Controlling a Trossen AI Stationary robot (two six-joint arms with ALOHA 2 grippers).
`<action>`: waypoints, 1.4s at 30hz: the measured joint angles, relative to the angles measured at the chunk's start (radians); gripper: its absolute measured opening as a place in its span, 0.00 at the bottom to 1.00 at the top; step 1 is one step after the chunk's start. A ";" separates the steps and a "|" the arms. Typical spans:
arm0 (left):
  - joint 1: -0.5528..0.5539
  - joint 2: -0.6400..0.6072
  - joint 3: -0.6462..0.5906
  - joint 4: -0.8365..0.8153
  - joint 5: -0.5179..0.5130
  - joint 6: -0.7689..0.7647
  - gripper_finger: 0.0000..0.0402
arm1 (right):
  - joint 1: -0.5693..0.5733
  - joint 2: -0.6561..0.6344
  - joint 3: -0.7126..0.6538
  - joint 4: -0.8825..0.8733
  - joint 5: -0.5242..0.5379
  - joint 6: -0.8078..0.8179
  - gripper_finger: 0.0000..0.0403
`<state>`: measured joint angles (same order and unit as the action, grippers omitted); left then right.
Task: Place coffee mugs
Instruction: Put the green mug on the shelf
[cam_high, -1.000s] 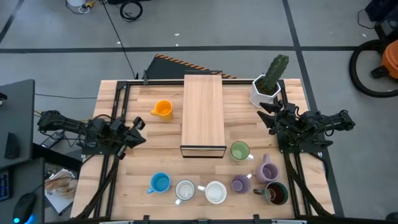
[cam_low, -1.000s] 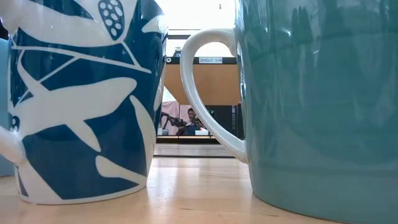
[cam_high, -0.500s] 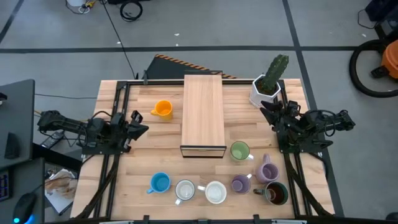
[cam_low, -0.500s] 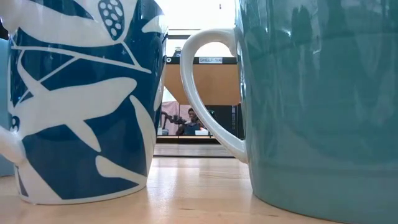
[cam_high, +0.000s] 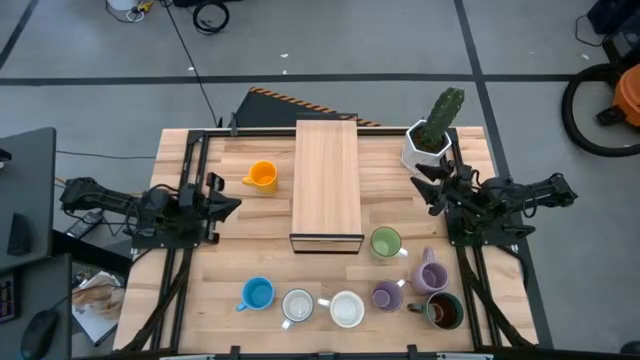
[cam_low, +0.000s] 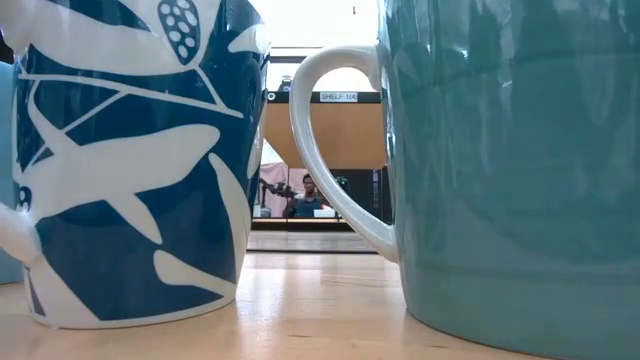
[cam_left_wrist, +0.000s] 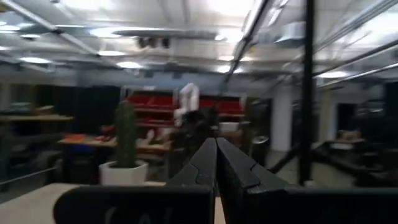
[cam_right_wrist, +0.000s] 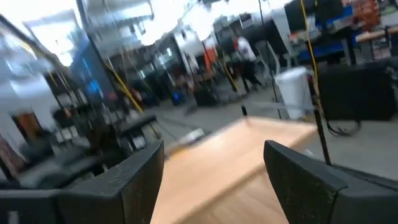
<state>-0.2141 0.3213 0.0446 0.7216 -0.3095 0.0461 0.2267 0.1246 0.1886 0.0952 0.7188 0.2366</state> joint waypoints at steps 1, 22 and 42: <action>0.000 0.000 0.020 -0.034 -0.025 0.000 0.02 | 0.000 0.028 0.015 -0.028 0.007 0.011 0.68; 0.122 0.045 0.298 -0.524 -0.118 -0.084 0.02 | 0.038 0.735 0.455 -0.597 -0.273 0.370 0.59; 0.123 0.045 0.300 -0.605 -0.011 -0.167 0.21 | 0.226 1.252 0.942 -1.079 -0.382 0.565 0.59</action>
<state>-0.0910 0.3666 0.3443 0.1165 -0.3208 -0.1208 0.4528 1.3767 1.1307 -0.9840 0.3370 0.8018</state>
